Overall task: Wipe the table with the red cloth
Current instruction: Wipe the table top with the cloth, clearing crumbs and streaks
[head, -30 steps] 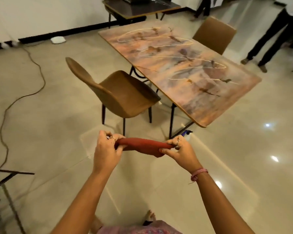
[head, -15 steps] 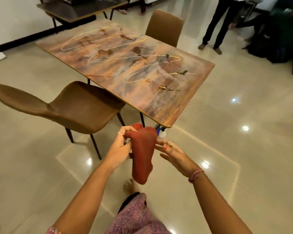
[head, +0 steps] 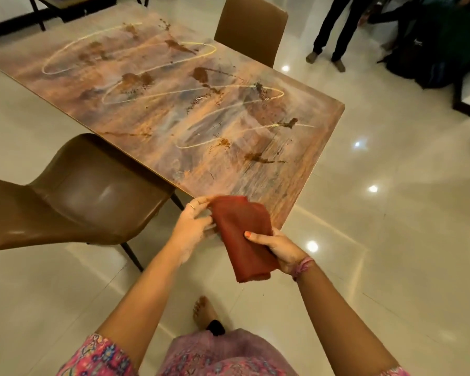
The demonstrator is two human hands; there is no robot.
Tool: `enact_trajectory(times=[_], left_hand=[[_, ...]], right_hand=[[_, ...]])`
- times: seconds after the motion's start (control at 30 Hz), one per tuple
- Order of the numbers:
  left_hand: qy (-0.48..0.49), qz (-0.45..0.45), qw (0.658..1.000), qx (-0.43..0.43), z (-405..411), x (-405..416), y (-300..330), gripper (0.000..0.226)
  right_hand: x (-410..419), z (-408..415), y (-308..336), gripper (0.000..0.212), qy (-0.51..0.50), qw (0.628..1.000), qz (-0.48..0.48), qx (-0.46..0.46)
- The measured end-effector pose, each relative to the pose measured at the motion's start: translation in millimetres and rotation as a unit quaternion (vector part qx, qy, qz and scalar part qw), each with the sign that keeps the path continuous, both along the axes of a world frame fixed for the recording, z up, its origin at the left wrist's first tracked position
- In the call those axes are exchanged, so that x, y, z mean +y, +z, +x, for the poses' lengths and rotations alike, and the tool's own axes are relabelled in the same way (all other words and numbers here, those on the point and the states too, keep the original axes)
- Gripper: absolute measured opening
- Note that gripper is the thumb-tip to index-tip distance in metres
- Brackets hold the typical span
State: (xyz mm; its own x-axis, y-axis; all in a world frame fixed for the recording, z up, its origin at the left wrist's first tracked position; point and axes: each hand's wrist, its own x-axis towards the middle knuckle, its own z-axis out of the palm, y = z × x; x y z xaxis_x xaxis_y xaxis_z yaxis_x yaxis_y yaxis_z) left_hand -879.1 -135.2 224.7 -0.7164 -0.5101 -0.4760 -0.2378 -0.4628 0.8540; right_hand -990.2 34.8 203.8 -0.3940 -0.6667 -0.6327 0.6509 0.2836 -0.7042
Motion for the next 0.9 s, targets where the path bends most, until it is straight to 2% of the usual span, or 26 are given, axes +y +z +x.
enact_trajectory(times=[0.13, 0.2, 0.23, 0.33, 0.4, 0.47, 0.5, 0.57, 0.63, 0.7, 0.8, 0.9], left_hand=[[0.109, 0.029, 0.990, -0.087, -22, -33, -17, 0.037], [0.142, 0.050, 0.982, -0.111, -26, -40, -28, 0.033], [0.149, 0.064, 0.979, -0.121, -27, -40, -35, 0.031], [0.156, 0.124, 0.966, -0.163, -32, -35, -54, 0.019], [0.159, 0.172, 0.955, -0.180, -37, -26, -63, 0.008], [0.163, 0.222, 0.947, -0.162, -44, -15, -68, 0.010], [0.164, 0.241, 0.944, -0.155, -47, -11, -70, 0.010], [0.166, 0.264, 0.938, -0.148, -55, -4, -73, 0.023], [0.188, 0.281, 0.931, -0.138, -65, -2, -77, 0.030], [0.214, 0.322, 0.912, -0.135, -73, 0, -82, 0.046], [0.230, 0.357, 0.898, -0.112, -73, 1, -87, 0.063], [0.245, 0.350, 0.899, -0.094, -68, -5, -88, 0.063]], right_hand=[[-3, -43, 9, 0.024, -0.003, 0.992, 0.059, 0.112], [-2, -72, 19, 0.023, 0.038, 0.971, 0.110, 0.209], [-4, -89, 22, 0.019, 0.077, 0.940, 0.154, 0.294], [-24, -124, 17, 0.017, 0.163, 0.788, 0.274, 0.526], [-45, -129, -3, 0.037, 0.191, 0.739, 0.303, 0.571], [-61, -118, -28, 0.061, 0.258, 0.724, 0.323, 0.552], [-68, -107, -39, 0.066, 0.287, 0.712, 0.329, 0.550], [-76, -78, -56, 0.069, 0.310, 0.689, 0.311, 0.576], [-71, -47, -66, 0.071, 0.353, 0.669, 0.243, 0.608], [-51, -29, -72, 0.073, 0.406, 0.653, 0.179, 0.614], [-28, -51, -70, 0.068, 0.385, 0.681, 0.151, 0.604], [-42, -93, -67, 0.063, 0.335, 0.712, 0.184, 0.589]])
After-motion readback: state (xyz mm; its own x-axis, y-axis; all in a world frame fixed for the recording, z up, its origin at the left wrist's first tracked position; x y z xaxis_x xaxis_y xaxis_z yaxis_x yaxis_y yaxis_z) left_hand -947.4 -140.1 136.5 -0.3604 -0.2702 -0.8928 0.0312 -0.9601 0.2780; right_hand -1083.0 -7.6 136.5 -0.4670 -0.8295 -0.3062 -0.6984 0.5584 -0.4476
